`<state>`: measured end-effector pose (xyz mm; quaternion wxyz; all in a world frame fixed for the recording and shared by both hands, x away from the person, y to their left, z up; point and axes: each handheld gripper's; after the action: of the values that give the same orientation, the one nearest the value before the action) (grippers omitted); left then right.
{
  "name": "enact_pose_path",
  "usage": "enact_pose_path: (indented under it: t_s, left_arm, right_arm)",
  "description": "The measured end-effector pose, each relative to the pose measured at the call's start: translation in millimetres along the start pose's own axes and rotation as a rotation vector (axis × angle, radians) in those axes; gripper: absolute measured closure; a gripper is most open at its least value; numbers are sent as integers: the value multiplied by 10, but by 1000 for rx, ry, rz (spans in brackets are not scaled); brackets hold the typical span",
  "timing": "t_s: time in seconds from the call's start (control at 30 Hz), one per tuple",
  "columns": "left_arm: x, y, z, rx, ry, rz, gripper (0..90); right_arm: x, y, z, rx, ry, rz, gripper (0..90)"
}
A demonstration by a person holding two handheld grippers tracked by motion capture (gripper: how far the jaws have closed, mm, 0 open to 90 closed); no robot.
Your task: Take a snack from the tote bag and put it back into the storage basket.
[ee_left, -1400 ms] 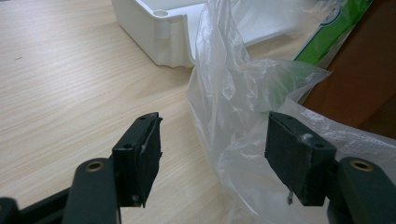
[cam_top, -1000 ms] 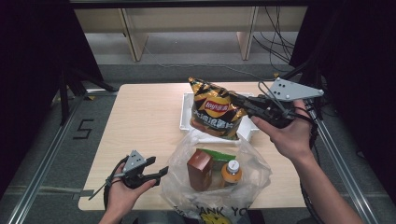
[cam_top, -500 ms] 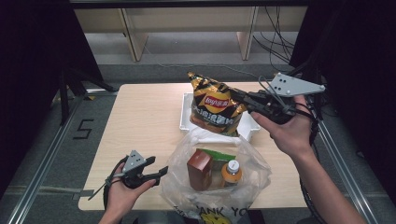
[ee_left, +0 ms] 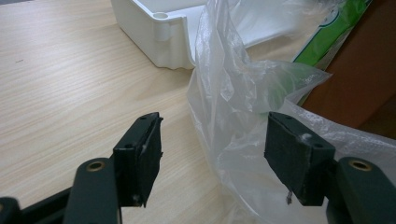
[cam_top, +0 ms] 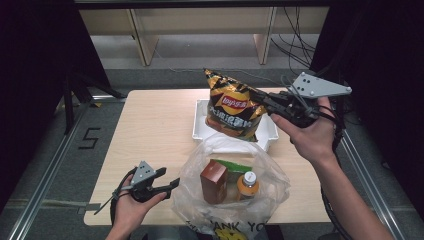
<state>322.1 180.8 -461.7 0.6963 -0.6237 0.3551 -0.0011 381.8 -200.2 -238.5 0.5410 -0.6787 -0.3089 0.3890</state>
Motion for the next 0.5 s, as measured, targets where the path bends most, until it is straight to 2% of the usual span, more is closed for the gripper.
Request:
enact_pose_path:
  t_s: [0.2,0.23,0.3,0.5]
  left_arm:
    - [-6,4,6,-13,4,0,358]
    - [-7,5,10,-3,-1,-1,359]
    - [-5,9,12,-4,0,0,359]
    - [6,4,6,-15,6,1,360]
  right_arm:
    - [15,-2,-54,-1,14,-2,900]
    - [19,-2,-49,22,16,-5,900]
    - [17,-2,-80,4,26,-9,900]
    - [19,-46,-115,14,28,-12,900]
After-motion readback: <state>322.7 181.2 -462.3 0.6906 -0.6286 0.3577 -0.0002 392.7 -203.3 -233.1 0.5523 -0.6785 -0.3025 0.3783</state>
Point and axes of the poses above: each handheld gripper's, and its own axes: x roughly forward along the jaws, y roughly out of its underside, z roughly to its left, and after that the axes turned 9 degrees about -y, right-handed
